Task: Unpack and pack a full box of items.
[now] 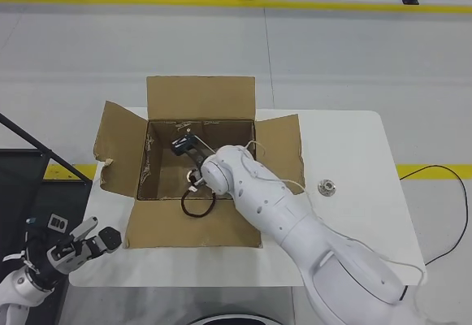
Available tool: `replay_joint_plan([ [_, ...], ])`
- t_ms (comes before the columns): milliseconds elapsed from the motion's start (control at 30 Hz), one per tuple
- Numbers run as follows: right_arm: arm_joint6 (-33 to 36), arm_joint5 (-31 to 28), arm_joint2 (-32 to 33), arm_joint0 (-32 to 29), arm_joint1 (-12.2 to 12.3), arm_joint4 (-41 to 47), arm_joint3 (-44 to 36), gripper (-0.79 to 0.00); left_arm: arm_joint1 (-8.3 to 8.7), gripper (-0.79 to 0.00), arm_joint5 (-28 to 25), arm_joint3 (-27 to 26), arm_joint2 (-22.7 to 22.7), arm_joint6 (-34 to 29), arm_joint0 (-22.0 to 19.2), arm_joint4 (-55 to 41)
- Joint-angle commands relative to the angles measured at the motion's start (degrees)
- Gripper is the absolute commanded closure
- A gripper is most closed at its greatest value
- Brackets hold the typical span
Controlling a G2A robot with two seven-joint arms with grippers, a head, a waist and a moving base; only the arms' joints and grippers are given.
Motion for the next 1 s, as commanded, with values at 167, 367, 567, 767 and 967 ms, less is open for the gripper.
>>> replay_joint_plan([
  [167,0.5,-0.6,2.0,2.1,0.2,-0.9,-0.8,-0.437,-0.17,-0.785,-0.9,0.9,0.2,0.4,-0.1,-0.1],
  [367,3.5,-1.1,5.6,1.1,2.4,-1.9,-9.1,-0.646,-0.21,-0.785,-1.0,1.5,0.6,0.3,-0.9,-0.1],
  [567,9.4,0.3,11.4,-4.2,6.3,-6.4,-25.0,-0.696,-0.2,-0.785,-0.6,2.0,1.2,-0.1,-2.0,0.1],
  [767,16.9,0.2,19.4,-14.3,10.5,-12.4,-46.2,-0.711,-0.16,-0.785,-0.1,2.5,2.0,-0.5,-3.2,0.5],
  [967,22.5,-0.9,26.6,-22.1,13.3,-18.7,-63.0,-0.754,-0.15,-0.785,0.3,2.8,2.6,-0.6,-4.0,0.7],
])
